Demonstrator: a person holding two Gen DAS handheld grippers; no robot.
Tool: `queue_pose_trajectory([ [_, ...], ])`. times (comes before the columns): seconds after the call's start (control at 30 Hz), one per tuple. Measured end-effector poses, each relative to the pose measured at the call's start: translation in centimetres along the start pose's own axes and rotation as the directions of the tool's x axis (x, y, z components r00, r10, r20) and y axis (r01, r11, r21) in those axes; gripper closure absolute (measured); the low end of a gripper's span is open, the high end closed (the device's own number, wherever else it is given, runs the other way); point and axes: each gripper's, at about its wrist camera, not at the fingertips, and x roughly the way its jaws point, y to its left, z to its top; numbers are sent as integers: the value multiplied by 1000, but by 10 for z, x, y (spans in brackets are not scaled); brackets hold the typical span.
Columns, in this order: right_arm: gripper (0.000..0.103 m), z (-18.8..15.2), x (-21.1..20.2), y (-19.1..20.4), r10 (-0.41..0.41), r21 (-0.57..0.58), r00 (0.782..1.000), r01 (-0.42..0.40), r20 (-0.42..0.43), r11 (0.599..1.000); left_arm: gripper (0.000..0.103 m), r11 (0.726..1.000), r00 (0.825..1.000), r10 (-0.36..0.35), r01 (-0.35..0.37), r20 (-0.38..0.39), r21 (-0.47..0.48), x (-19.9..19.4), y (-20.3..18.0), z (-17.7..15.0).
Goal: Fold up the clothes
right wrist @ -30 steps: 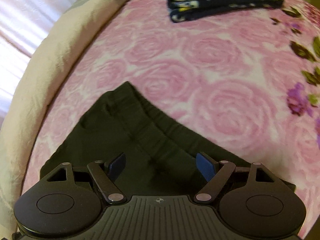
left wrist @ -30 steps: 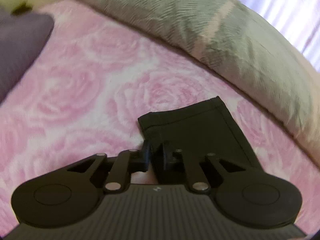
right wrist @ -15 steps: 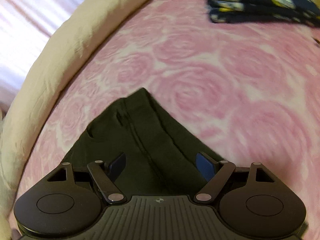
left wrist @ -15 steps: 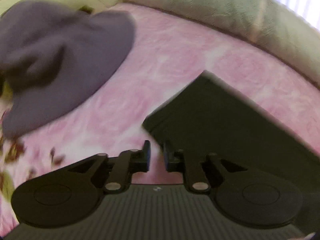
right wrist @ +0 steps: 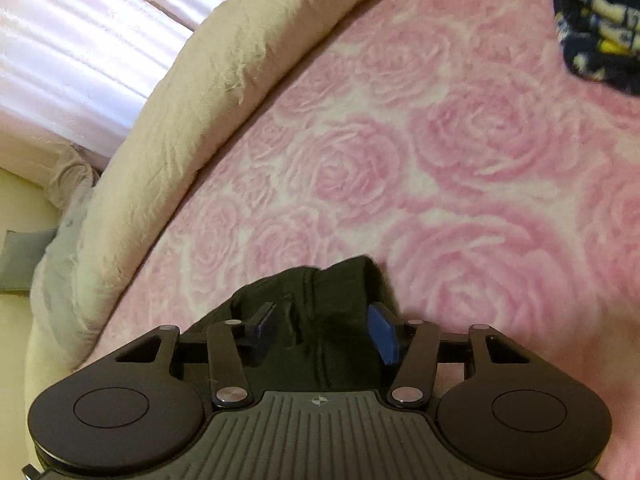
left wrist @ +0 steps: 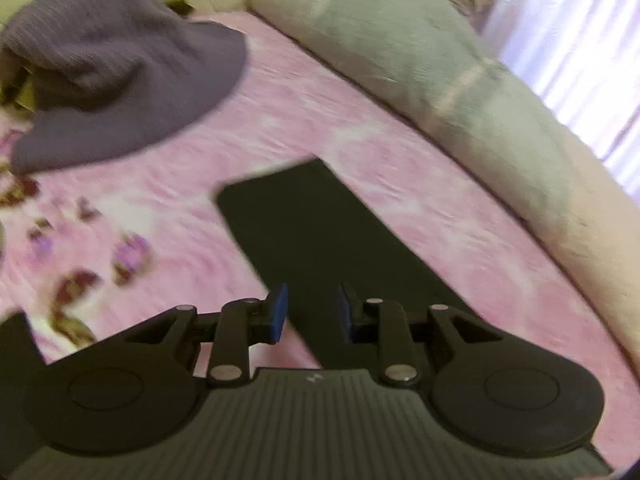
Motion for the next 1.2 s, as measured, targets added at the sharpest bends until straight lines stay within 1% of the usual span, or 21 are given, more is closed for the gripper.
queue_pose_trajectory([
  [0.1, 49, 8, 11, -15, 62, 10, 998, -61, -26, 998, 81, 998, 997, -61, 60, -36, -21, -7, -16, -15],
  [0.2, 50, 12, 15, -22, 151, -11, 988, -152, -42, 988, 81, 994, 992, -105, 102, -69, -43, -8, -29, -30],
  [0.27, 50, 13, 19, -29, 192, -2, 980, -192, -57, 981, 81, 992, 988, -125, 121, -88, -47, -8, -37, -39],
  [0.37, 51, 13, 30, -44, 230, 25, 968, -229, -96, 973, 81, 993, 987, -117, 112, -113, -44, -5, -45, -51],
  [0.43, 72, 15, 38, -51, 254, 31, 962, -252, -100, 967, 81, 993, 986, -113, 107, -125, -55, -4, -48, -56],
  [0.57, 72, 20, 49, -53, 299, 32, 947, -298, -119, 954, 82, 993, 984, -115, 111, -133, -39, -5, -55, -62],
  [0.67, 72, 22, 55, -57, 315, 59, 941, -310, -122, 949, 82, 994, 984, -111, 108, -140, -28, -3, -60, -65],
  [0.7, 95, 22, 55, -56, 305, 50, 945, -302, -115, 952, 82, 994, 984, -110, 107, -143, -26, -2, -61, -66],
  [0.73, 100, 22, 51, -50, 277, 11, 956, -278, -94, 961, 82, 994, 983, -109, 107, -144, -20, -1, -63, -67],
  [0.77, 100, 20, 45, -42, 254, -32, 965, -256, -68, 966, 82, 994, 983, -109, 108, -145, -13, -1, -65, -67],
  [0.83, 101, 15, 29, -24, 250, -109, 968, -248, 2, 962, 82, 994, 984, -110, 112, -139, 4, 1, -69, -68],
  [0.9, 101, 17, 17, -20, 262, -122, 962, -251, 80, 960, 82, 993, 986, -108, 112, -130, 23, 4, -73, -67],
  [0.93, 101, 19, 14, -22, 248, -127, 961, -232, 126, 964, 82, 993, 987, -107, 113, -120, 39, 7, -75, -68],
  [0.97, 101, 21, 17, -26, 200, -126, 967, -181, 159, 975, 82, 992, 988, -101, 109, -113, 60, 10, -77, -70],
  [1.0, 101, 24, 25, -35, 143, -90, 977, -130, 159, 987, 82, 991, 989, -89, 99, -117, 85, 14, -80, -72],
  [1.03, 101, 27, 38, -46, 99, -32, 987, -96, 130, 995, 82, 990, 989, -75, 89, -123, 111, 18, -83, -75],
  [1.07, 101, 29, 46, -54, 89, 10, 990, -91, 113, 996, 82, 988, 990, -62, 79, -130, 131, 22, -85, -78],
  [1.1, 101, 30, 47, -55, 104, 22, 989, -107, 106, 994, 82, 987, 990, -55, 74, -132, 141, 23, -87, -80],
  [1.13, 97, 32, 45, -52, 105, 17, 990, -107, 92, 994, 82, 986, 989, -63, 82, -132, 147, 23, -89, -83],
  [1.17, 89, 33, 43, -49, 106, 12, 991, -108, 78, 994, 82, 984, 989, -70, 90, -131, 155, 22, -91, -84],
  [1.2, 73, 35, 39, -44, 95, -4, 993, -95, 68, 995, 82, 982, 989, -72, 93, -127, 167, 20, -94, -86],
])
